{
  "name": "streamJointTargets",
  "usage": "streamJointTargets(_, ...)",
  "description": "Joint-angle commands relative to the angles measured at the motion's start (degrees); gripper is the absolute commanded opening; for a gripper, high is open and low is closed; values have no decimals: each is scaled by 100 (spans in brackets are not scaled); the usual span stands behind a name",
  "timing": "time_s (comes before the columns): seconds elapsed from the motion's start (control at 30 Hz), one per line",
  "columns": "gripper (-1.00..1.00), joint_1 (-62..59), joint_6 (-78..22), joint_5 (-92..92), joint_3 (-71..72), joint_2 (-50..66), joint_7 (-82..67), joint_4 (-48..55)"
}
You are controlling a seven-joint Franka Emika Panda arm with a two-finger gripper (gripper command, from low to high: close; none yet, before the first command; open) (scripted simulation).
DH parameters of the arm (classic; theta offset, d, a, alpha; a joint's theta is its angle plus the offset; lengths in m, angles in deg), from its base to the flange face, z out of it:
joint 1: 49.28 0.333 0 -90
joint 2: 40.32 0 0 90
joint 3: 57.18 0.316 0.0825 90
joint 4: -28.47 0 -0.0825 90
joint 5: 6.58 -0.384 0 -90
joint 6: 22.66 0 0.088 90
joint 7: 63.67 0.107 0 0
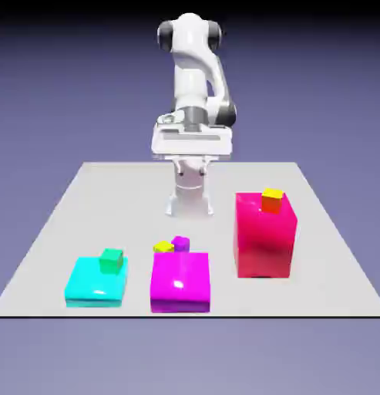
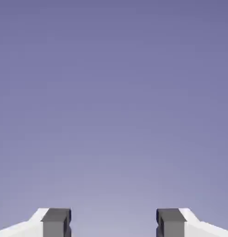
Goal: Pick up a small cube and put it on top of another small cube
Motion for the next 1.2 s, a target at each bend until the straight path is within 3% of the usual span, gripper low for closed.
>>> streamJointTargets(0.0, 0, 4, -159, -45, -147, 208, 140, -38)
streamJointTargets(0.4, 0, 47, -2004, -563, -1849, 2621, 1762, -485)
streamJointTargets(0.8, 0, -61, -753, -3197, -959, 4346, -113, -222)
streamJointTargets(0.83, -100, -61, -753, -3197, -959, 4346, -113, -222)
streamJointTargets(1.17, -100, 31, -1817, -956, -1716, 2879, 1482, -446)
